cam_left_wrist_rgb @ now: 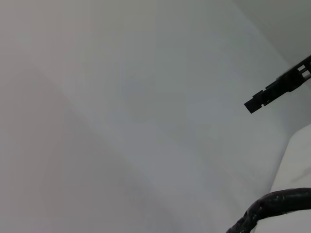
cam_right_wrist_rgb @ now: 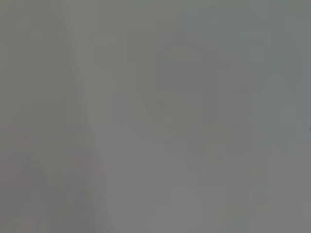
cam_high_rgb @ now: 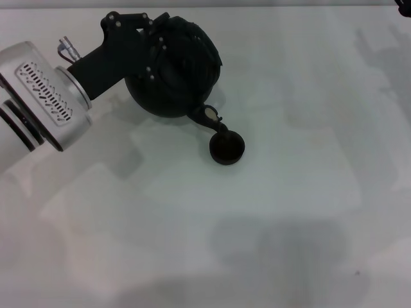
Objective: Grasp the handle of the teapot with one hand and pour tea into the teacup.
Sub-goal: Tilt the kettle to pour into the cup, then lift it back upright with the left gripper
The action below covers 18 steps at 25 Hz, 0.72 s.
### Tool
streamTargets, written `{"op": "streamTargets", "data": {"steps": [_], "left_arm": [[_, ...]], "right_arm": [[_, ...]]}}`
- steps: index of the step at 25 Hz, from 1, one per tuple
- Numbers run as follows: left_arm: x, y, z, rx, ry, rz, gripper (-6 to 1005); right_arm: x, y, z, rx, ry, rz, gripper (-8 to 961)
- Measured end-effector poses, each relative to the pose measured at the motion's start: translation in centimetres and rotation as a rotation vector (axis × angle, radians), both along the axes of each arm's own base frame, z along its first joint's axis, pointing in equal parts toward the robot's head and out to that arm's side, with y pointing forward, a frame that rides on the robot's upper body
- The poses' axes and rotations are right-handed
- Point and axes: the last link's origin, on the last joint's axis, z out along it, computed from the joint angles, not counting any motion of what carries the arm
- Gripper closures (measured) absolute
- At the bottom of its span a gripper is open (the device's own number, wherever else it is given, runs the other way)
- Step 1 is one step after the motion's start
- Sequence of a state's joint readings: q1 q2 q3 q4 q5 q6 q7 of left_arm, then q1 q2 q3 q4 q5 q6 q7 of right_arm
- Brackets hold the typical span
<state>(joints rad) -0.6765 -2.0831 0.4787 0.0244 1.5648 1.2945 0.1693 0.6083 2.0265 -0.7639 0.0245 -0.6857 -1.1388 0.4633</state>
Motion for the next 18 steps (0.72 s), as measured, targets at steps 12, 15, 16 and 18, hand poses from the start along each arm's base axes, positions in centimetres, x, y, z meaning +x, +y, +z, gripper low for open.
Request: {"op": "streamTargets", "data": {"steps": [12,15,16,18], "left_arm": [[-0.21,-0.16,-0.03,0.001,-0.020,0.022,911],[-0.23,-0.36,-0.24,-0.003,-0.038,0.037,910],[-0.26,-0.39,-0.26,-0.002,-0.048,0.045,910],[-0.33,-0.46,-0.29,0.002,-0.066,0.062,911]], "right_arm": [[-0.01,0.03,0.00,0.000,0.000,0.000,122],[-0.01,0.03,0.00,0.000,0.000,0.000,122],[-0.01,0.02,0.00,0.000,0.000,0.000,122],[-0.01,0.03,0.00,0.000,0.000,0.000,122]]}}
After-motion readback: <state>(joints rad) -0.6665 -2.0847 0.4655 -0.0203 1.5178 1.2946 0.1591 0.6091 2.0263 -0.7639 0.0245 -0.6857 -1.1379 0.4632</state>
